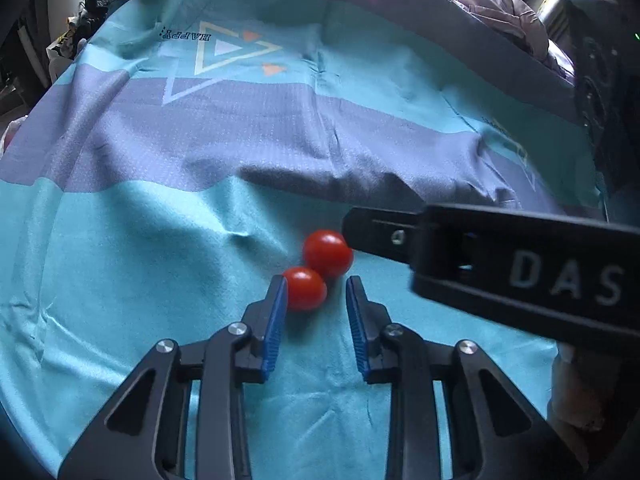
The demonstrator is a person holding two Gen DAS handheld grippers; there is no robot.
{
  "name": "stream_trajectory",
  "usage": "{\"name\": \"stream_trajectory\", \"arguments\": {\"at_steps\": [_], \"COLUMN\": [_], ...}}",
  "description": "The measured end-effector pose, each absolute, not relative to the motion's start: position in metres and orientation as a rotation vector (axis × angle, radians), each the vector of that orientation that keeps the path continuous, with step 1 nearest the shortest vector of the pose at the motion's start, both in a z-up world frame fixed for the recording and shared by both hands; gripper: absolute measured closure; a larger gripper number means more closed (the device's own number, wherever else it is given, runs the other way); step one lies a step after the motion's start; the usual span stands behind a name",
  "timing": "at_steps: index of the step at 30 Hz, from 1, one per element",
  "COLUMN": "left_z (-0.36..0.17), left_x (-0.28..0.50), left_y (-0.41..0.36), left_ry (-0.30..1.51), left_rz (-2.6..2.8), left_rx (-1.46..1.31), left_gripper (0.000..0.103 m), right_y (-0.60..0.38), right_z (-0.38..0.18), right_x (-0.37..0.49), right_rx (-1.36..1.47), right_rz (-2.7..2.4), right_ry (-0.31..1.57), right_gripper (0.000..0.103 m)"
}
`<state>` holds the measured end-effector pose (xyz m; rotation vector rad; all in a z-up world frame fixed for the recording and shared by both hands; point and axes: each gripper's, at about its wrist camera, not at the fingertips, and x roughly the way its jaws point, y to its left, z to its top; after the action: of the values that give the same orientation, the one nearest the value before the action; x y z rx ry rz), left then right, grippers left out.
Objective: Organize fruits
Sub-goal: 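Move both grippers to the last two cherry tomatoes and grasp them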
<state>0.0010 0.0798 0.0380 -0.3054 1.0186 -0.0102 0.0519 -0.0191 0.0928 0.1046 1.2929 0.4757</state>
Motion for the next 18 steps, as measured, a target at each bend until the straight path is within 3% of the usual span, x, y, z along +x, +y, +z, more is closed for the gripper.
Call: {"name": "stream_trajectory", "arguments": {"at_steps": [5, 10, 18], "left_z": [0.027, 0.022, 0.027], "left_x": [0.008, 0.010, 0.004], "left_y": [0.084, 0.083, 0.073], "left_ry": [1.027, 1.030, 1.023], "left_rz": [-0.007, -0.011, -0.025], "left_rx": [-0.333, -0.364, -0.340], "left_gripper": [0.076, 0.074, 0.074], "right_y": [-0.009, -0.001, -0.020], "right_z": [0.066, 0.054, 0.060], "right_x": [0.061, 0.063, 0.059], "right_rx": [0.133, 0.102, 0.117], "right_rz": [0.497, 0.488, 0.492], "right_ry": [1.376, 1.367, 1.332], "right_gripper": [0.056, 0.068, 0.070]}}
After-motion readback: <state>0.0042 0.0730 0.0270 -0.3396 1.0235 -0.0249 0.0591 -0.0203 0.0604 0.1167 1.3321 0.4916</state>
